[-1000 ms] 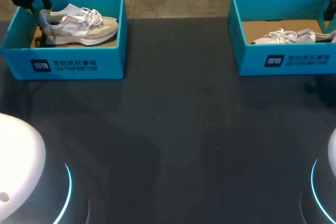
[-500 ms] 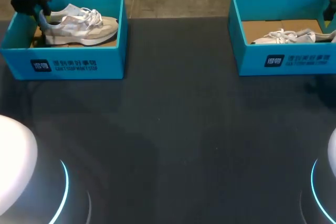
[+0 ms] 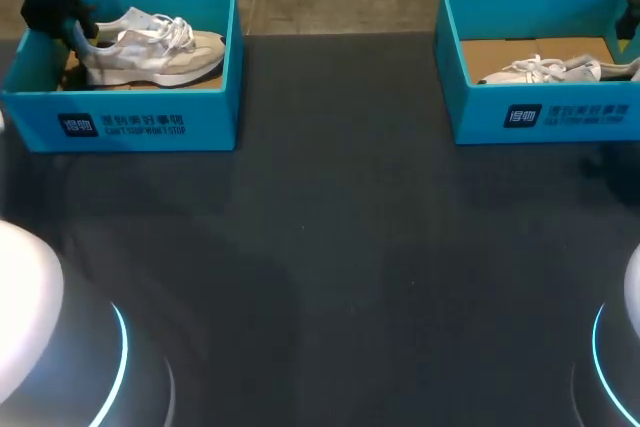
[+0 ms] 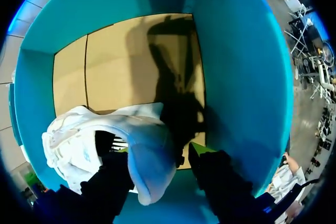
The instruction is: Take the shoe out of the shoebox, open the shoe tongue, remove and reinsert the insole, then place the shoe into the shoebox
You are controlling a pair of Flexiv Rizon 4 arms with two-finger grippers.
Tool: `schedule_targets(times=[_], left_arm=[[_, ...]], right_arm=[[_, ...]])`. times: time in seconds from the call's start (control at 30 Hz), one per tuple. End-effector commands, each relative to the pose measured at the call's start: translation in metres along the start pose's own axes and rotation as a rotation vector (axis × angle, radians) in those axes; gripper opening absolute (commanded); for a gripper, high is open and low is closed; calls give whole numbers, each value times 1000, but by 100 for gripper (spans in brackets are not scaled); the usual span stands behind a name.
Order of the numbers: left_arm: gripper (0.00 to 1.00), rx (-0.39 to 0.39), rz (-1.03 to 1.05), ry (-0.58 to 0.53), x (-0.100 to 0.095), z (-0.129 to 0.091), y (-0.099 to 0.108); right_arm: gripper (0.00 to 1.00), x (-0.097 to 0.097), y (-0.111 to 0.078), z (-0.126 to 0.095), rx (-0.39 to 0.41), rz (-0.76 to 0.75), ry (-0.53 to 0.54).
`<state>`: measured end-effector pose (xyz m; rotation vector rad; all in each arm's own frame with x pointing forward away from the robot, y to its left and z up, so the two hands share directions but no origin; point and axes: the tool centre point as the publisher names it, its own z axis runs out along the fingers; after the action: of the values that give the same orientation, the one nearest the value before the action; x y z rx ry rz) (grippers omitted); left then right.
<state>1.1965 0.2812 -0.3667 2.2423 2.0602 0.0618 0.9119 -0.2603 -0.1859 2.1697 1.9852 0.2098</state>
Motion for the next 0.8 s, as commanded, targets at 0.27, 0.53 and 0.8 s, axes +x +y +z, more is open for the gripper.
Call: schedule_targets(times=[0.27, 0.53, 0.8], left_arm=[[37, 25, -1, -4, 2, 8, 6], [0, 39, 22, 15, 7, -3, 3], [0, 30, 14, 18, 3, -40, -3]], right_arm=[[100, 0, 1, 1, 0, 0, 1], [100, 0, 1, 1, 0, 0, 1], [100, 0, 1, 1, 0, 0, 1]])
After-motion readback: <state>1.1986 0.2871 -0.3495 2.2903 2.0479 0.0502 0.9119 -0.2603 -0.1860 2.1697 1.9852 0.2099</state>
